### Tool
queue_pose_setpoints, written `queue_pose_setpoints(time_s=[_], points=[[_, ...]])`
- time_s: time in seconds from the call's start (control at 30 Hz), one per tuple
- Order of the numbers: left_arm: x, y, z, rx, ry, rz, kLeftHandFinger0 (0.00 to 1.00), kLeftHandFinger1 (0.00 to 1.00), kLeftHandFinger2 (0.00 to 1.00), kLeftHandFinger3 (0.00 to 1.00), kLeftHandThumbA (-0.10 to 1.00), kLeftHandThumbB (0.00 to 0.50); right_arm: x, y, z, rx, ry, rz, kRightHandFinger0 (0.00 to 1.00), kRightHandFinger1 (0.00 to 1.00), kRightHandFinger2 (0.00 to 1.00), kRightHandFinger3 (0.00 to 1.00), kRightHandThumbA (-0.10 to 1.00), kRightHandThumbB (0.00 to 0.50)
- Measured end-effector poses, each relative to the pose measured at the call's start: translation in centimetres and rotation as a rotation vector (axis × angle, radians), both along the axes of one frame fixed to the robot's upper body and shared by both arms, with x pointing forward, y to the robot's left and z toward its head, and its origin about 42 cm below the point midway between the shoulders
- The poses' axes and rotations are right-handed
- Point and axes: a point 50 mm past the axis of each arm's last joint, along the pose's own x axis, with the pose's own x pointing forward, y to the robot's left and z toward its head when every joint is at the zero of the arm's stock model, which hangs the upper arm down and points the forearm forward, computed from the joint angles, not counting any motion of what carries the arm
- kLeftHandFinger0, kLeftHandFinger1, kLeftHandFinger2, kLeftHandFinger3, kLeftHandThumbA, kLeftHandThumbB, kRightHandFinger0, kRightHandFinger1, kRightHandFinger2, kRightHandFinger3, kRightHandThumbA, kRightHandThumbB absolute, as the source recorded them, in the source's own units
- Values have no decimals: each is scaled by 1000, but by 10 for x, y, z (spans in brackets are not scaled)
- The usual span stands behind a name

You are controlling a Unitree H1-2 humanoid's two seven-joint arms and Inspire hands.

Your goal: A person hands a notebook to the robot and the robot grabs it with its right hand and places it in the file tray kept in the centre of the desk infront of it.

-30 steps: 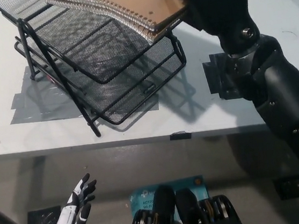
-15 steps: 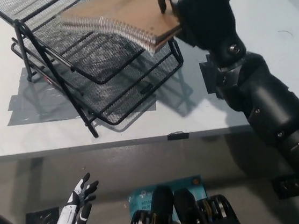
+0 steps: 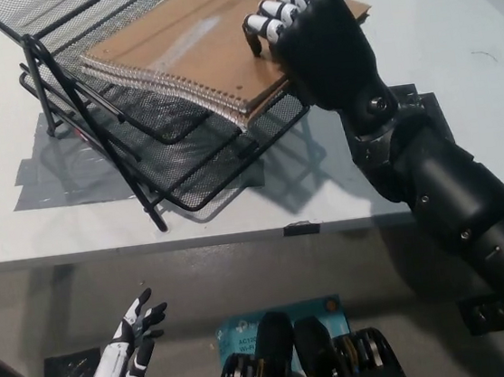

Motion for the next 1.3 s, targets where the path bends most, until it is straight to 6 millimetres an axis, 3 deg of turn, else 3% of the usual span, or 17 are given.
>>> queue_pose_setpoints(time_s=[0.23, 0.4, 0.43, 0.47, 0.5, 0.6, 0.8, 0.9, 1.07, 1.2, 1.3], points=[[0, 0, 0, 0, 0, 0, 802, 868, 879, 1000, 1000, 326, 0, -2, 0, -1, -7, 6, 0, 0, 195, 301, 695, 0], [0, 0, 0, -5, 0, -1, 771, 855, 875, 1000, 1000, 321, 4, 8, 10, -7, -18, 19, 0, 0, 162, 300, 725, 0], [1, 0, 0, -6, 0, -1, 755, 845, 873, 1000, 1000, 321, 5, 10, 13, -8, -23, 21, 0, 0, 160, 370, 672, 0], [1, 0, 0, -6, -1, -1, 755, 845, 873, 1000, 1000, 321, 9, 14, 17, -16, -29, 22, 0, 0, 160, 370, 672, 0], [1, 0, 0, -5, -1, -1, 759, 845, 871, 1000, 1000, 319, 10, 16, 20, -18, -33, 23, 0, 0, 163, 440, 546, 0], [1, 0, 0, -3, -1, -2, 776, 847, 869, 1000, 1000, 319, 18, 23, 28, -35, -41, 20, 0, 0, 169, 510, 637, 0], [1, -1, 0, -2, -1, -2, 809, 854, 859, 1000, 993, 340, 34, 39, 30, -63, -13, 4, 0, 0, 64, 329, 628, 0], [1, -1, 0, -3, 0, -2, 823, 864, 871, 1000, 999, 348, 38, 44, 28, -74, -2, -4, 0, 0, 37, 199, 694, 0], [1, -1, 1, -3, 1, -1, 854, 870, 869, 1000, 1000, 347, 43, 48, 27, -94, -4, -13, 0, 0, 138, 347, 754, 0], [1, -1, 1, -2, 0, -2, 851, 871, 874, 1000, 1000, 348, 48, 47, 24, -121, 8, -34, 0, 0, 267, 413, 656, 0], [2, -1, 2, -1, -2, -3, 873, 880, 883, 1000, 1000, 351, 52, 45, 21, -137, 29, -56, 0, 0, 292, 443, 627, 0]])
